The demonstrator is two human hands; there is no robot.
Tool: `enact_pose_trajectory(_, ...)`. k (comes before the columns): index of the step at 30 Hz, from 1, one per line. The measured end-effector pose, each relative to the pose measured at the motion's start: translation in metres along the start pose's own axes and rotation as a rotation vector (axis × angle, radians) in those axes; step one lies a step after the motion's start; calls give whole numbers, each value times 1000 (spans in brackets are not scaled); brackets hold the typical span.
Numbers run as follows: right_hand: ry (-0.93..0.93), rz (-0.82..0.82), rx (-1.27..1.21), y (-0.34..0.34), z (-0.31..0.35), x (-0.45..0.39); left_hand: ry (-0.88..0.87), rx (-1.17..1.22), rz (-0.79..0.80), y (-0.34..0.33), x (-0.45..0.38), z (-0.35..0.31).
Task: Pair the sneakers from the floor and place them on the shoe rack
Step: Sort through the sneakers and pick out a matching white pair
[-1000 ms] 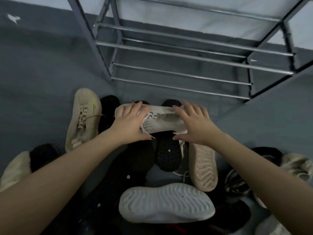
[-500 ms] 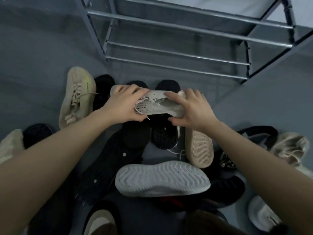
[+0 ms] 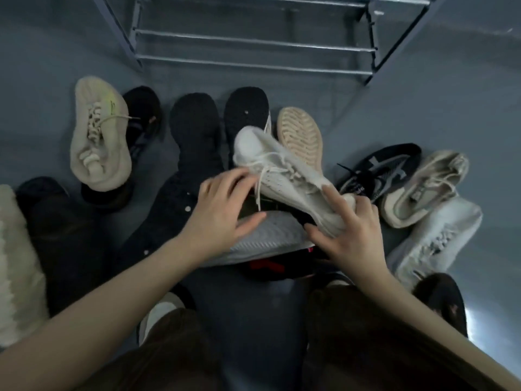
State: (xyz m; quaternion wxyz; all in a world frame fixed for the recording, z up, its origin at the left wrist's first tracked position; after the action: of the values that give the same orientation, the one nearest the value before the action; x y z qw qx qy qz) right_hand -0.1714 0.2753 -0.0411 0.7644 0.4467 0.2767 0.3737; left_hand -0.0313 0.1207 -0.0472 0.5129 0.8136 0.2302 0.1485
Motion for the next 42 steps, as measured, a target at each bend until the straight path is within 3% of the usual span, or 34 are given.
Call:
enact_pose_trajectory(5,-246,-83,-14,8,-32,30,-116,-123,264,-64,24,-28)
enact_pose_trajectory(8,-273,-5,90,-1,-44,33,-140,-223,363,-93,20,-36)
enact_pose_trajectory(12,-263,-10,88,-5,-51,35,-136,-182,420,-103,14,-30)
enact_pose_trajectory(17,-277,-82,28,0,-52,34,-98,-26,305,-79,7,-32)
enact_pose_trajectory(23,-248,-250,-21,31,-45,22,-20,203,-42,-16,5,-39)
enact_pose_trajectory(27,-236,-280,4,32,-44,13,276,563,-234,25,-16,-31)
enact_pose_trajectory(30,-266,-176,-41,9,-50,10,497,709,-156,9,-42,-19)
enact_pose_trajectory(34,-247,-52,-268,-10,-58,7,527,357,48,-22,-50,4)
enact_pose_trajectory(37,-243,-26,-452,-10,-70,22,453,201,64,-24,-27,14)
enact_pose_trajectory(42,-278,9,-348,-18,-74,39,448,-44,106,-37,22,18)
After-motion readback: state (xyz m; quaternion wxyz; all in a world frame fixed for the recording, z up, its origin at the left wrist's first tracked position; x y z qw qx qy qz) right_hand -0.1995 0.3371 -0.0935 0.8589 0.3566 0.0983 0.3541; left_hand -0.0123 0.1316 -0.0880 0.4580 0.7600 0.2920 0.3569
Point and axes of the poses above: each hand's wrist, its own x-axis away from the middle knuckle, its own y-axis out of the back of the hand, z = x × y, the point moved 9 cm from there along -x, towards the middle knuckle, and after that the axes turned 8 degrees about y, right-handed, at the moved point
